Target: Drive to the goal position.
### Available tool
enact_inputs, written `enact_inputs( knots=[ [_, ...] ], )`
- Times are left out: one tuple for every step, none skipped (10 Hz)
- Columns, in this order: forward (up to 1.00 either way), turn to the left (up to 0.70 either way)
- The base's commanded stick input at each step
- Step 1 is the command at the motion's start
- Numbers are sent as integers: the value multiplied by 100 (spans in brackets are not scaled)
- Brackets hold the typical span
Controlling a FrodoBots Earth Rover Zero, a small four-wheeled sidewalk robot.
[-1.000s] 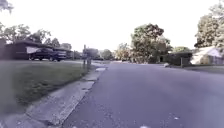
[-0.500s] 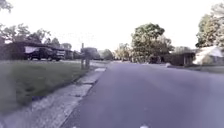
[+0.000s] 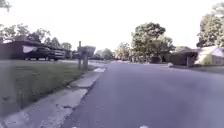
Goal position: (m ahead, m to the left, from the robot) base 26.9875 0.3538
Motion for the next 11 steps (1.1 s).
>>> enact_inputs(
  knots=[
    [100,0],
    [100,0],
    [100,0],
    [100,0],
    [100,0],
    [100,0],
    [100,0],
    [100,0],
    [100,0],
    [100,0],
    [100,0]
  ],
)
